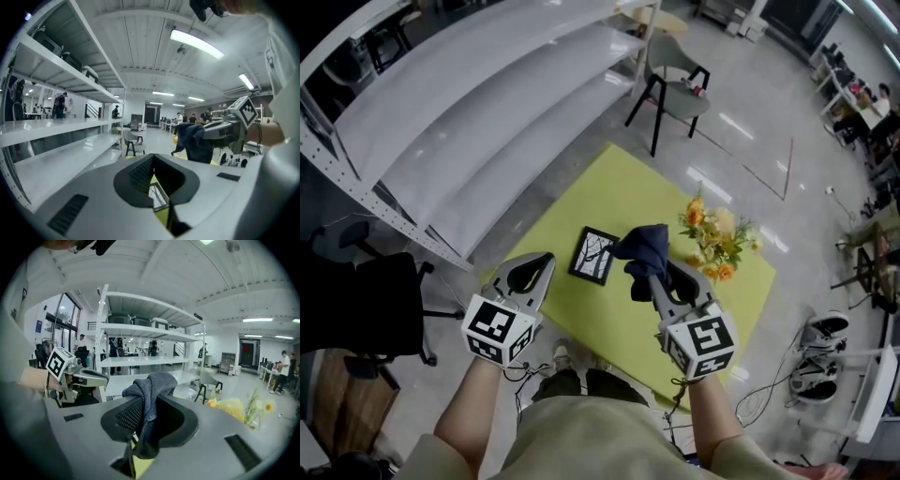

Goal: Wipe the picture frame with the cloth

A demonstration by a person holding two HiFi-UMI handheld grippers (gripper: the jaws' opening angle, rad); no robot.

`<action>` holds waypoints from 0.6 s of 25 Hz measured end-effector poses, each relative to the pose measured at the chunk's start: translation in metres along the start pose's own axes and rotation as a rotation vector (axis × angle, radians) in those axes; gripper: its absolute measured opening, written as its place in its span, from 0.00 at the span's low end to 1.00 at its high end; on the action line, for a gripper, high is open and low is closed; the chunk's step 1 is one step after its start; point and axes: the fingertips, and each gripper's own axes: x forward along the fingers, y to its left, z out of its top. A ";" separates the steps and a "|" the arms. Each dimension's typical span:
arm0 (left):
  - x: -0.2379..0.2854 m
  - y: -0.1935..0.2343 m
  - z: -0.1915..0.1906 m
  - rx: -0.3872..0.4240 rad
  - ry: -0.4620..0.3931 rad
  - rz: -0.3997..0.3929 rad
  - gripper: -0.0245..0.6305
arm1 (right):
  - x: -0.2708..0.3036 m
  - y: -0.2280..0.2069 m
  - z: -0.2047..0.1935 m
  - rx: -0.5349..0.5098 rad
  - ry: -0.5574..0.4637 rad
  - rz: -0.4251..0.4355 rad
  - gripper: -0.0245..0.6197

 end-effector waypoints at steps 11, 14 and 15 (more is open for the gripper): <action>-0.071 -0.026 0.090 0.192 -0.219 0.108 0.05 | -0.072 0.024 0.084 -0.054 -0.231 -0.026 0.18; -0.086 -0.031 0.095 0.201 -0.231 0.110 0.05 | -0.084 0.028 0.087 -0.067 -0.252 -0.039 0.18; -0.090 -0.033 0.096 0.204 -0.233 0.112 0.05 | -0.087 0.029 0.088 -0.071 -0.258 -0.040 0.18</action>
